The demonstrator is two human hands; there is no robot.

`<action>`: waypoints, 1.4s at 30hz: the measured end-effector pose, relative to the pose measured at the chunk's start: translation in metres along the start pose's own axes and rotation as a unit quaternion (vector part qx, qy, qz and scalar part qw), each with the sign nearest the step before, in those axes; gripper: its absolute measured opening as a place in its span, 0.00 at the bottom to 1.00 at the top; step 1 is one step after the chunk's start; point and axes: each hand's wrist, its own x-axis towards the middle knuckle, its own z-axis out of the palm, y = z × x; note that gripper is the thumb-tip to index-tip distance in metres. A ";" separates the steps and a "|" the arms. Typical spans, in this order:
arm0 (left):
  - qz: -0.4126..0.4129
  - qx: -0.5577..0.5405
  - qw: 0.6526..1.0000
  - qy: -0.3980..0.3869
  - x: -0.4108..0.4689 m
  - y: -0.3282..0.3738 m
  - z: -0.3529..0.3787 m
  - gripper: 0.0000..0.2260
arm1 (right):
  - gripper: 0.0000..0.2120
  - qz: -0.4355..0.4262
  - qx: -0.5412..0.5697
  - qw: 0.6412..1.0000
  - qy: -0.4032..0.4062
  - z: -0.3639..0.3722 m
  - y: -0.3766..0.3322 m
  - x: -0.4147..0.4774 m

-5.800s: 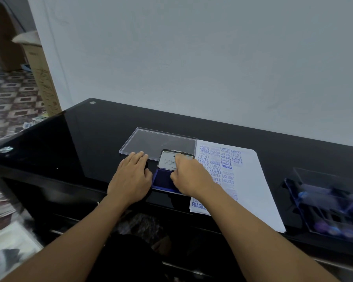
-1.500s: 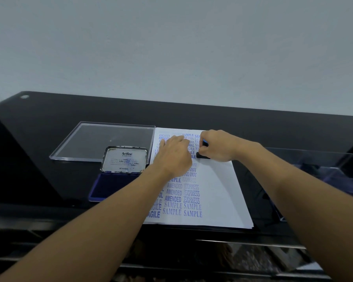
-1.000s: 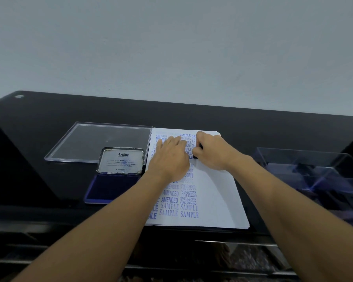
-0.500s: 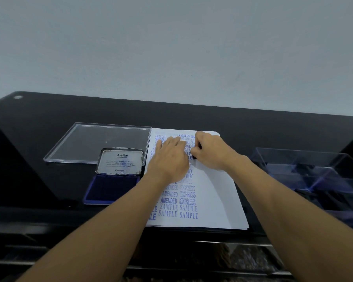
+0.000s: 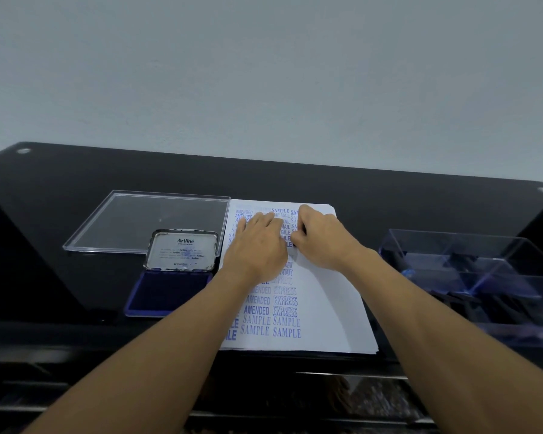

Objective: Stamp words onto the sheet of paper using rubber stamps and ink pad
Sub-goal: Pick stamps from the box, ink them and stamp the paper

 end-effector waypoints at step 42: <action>0.011 0.011 1.000 0.015 0.002 -0.004 0.004 0.18 | 0.08 0.018 -0.014 1.000 0.022 0.003 -0.002 0.001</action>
